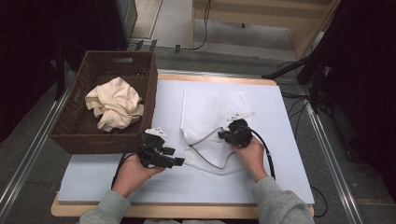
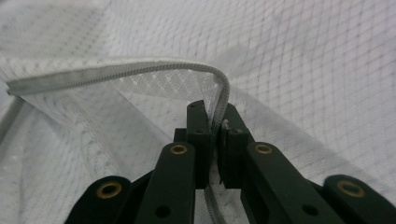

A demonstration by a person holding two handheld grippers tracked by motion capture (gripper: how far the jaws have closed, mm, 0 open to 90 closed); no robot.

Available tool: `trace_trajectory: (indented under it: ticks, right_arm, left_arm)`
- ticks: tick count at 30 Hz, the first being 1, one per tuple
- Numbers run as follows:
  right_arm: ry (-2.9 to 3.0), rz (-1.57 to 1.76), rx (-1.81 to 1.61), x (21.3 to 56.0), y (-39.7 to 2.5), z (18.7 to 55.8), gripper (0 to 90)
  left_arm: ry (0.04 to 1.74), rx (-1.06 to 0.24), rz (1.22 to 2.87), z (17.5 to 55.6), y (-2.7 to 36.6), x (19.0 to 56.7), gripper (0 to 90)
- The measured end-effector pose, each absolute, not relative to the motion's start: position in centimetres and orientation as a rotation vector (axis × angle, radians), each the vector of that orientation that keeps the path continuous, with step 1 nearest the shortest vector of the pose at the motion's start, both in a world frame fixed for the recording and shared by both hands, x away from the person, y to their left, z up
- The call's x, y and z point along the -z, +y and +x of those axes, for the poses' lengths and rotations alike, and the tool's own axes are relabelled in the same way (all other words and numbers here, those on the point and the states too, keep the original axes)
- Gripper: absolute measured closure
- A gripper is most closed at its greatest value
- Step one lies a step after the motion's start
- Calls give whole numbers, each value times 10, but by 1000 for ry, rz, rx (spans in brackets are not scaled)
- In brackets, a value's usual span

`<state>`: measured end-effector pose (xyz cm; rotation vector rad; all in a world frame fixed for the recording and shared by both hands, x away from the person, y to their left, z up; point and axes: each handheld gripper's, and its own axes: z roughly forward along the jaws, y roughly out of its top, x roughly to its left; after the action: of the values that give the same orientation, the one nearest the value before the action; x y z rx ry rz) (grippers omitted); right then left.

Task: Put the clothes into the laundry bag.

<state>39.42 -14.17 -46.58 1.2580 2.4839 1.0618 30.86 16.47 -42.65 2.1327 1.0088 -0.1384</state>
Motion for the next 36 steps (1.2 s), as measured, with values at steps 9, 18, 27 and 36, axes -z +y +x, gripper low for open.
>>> trace_trajectory:
  ticks: [9,18,27,36]
  right_arm:
    - [2403,1271,-1239,437,-155,390,873]
    - [2356,1253,-1327,417,-162,377,853]
    - [2364,1219,-1358,402,-166,361,848]
    - [2374,1227,-1337,407,-165,361,854]
  left_arm:
    - [1010,141,2112,309,168,426,352]
    - [989,163,2108,311,169,423,307]
    - [970,172,2104,310,171,414,292]
    - [1001,198,2102,311,176,403,419]
